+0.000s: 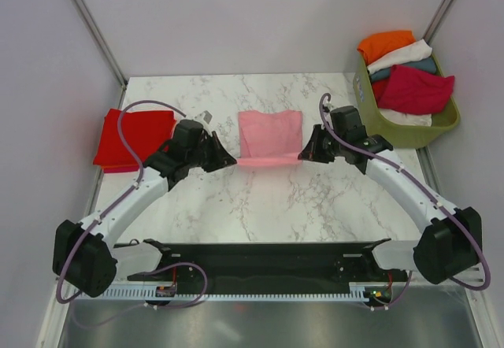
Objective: Fold and stack the t-shirts
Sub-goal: Fold the tshirt
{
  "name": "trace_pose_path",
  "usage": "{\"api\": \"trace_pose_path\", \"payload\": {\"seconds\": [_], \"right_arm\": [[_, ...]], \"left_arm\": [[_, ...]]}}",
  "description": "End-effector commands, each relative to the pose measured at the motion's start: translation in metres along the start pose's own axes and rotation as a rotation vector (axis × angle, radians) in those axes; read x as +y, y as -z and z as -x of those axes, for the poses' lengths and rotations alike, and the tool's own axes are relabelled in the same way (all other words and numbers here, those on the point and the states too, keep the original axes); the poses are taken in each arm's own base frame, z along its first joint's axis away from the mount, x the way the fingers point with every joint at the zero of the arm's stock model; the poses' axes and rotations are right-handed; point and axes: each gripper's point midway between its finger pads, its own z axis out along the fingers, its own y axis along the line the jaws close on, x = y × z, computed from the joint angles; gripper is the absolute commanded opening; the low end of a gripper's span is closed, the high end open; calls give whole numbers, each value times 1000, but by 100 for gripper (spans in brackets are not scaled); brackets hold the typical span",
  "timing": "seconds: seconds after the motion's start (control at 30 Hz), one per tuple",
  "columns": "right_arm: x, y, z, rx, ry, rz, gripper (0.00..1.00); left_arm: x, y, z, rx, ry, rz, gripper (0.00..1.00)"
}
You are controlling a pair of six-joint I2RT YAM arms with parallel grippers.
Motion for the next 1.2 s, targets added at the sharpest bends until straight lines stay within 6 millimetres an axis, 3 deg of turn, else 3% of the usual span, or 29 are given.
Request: {"api": "trace_pose_path", "payload": {"seconds": [0.0,0.07,0.53,0.6,0.67,0.7,0.77,0.8,0.83,1.0,1.03,1.07,1.1,1.13,1.17], "right_arm": [[-8,-4,29,-36,3,-41,0],[-11,-12,39,-33,-7,-51,0],[-35,-59,115,-40,-90,-53,0],[-36,-70,127,-38,-101,-43,0],[-43,-83,141,-38,-126,-42,0],[-46,-87,146,-37,-140,-36,0],[-53,-104,157,-30,-161,-29,0],[-57,-109,163,-31,-180,-25,0],[-59,-114,168,-33,-187,-19,0],[-80,-157,201,-42,-240,8,0],[-80,-164,204,-41,-251,20,7],[-86,-177,210,-43,-259,23,14],[-90,-182,212,-44,-267,27,29],[-94,-187,214,-48,-280,25,34],[-98,-193,216,-55,-287,21,38]], "left_arm": [[-13,-6,22,-11,-23,-10,2],[-19,-10,34,-18,-34,-17,2],[-17,-71,114,-22,4,2,2],[-8,-86,121,-6,24,15,2],[-12,-93,137,-15,33,-7,2],[0,-107,138,5,54,11,2],[-6,-115,157,-12,62,-11,2],[8,-132,156,11,83,9,2],[0,-134,172,-13,83,-12,2],[11,-177,193,4,123,-30,2],[15,-191,199,5,133,-30,3],[18,-196,201,6,138,-30,8],[21,-203,203,6,141,-31,39],[24,-211,206,0,135,-28,51],[27,-214,209,-11,130,-15,58]]}}
